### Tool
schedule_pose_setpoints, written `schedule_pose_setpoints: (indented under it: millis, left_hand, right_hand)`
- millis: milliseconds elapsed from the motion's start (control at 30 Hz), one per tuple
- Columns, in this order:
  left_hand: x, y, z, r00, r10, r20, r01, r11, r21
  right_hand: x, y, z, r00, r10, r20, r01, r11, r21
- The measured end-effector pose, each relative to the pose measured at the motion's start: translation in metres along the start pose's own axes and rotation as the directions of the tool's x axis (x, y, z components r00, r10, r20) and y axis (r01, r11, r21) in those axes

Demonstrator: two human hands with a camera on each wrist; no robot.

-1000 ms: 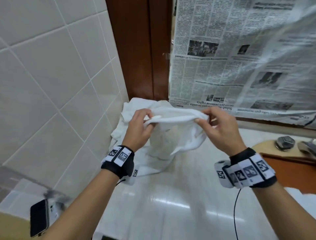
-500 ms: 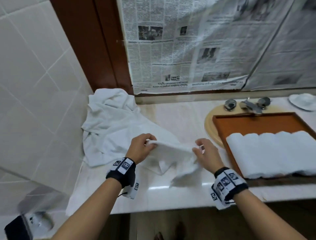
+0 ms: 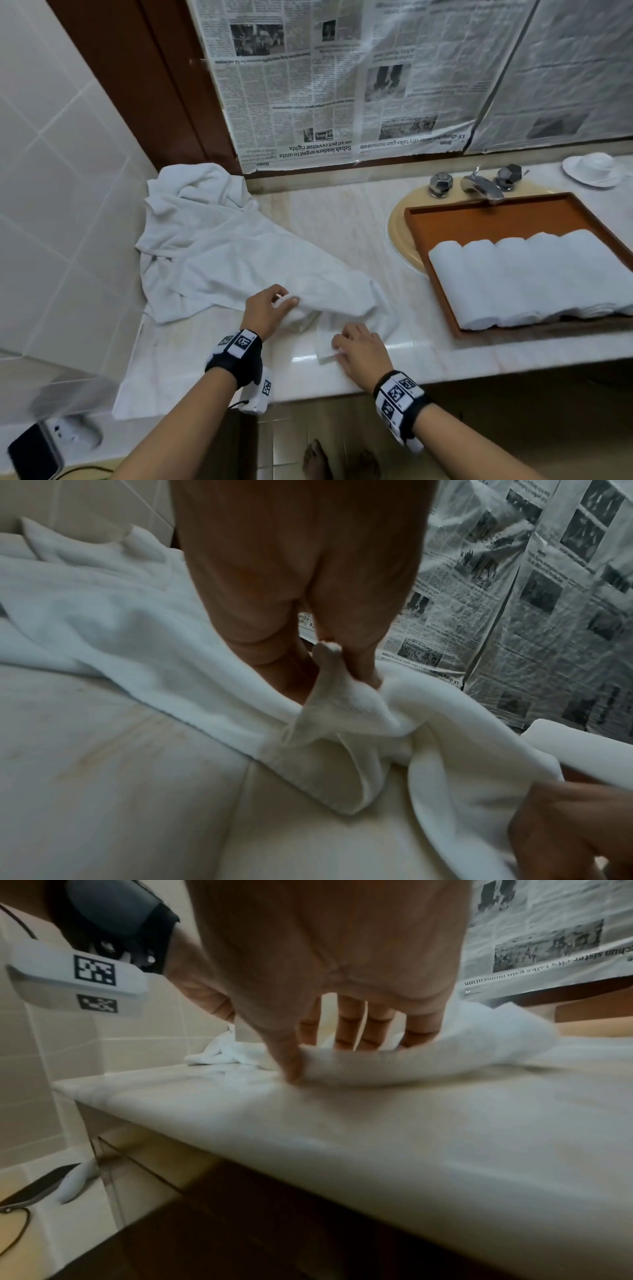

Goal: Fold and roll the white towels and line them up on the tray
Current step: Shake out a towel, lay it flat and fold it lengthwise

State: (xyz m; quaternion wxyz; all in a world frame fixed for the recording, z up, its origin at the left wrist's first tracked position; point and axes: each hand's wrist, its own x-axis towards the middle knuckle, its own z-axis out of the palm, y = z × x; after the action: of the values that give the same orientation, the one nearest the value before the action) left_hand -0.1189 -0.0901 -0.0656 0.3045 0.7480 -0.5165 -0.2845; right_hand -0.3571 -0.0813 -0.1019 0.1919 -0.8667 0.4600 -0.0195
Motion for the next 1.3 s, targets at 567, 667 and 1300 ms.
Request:
schedule_pose_setpoints:
  millis: [567,667,1300]
  left_hand:
    - [-0.009,0.002,0.013,0.98,0.161,0.121,-0.177,0.974,0.142]
    - [-0.01,0.0,0.011,0.981,0.167,0.096,-0.182,0.967,0.178]
    - [-0.009,0.043,-0.021,0.975,0.202,0.094,-0.164,0.937,-0.309]
  right_hand:
    - [0.007,0.041,-0.062,0.978,0.075,-0.194,0.065,0.777,0.626]
    - [0.01,0.042,-0.068,0.974,0.141,-0.176,0.032,0.688,0.725]
    - [0.036,0.058,-0.101,0.957,0.203,-0.209,0.041,0.616,0.786]
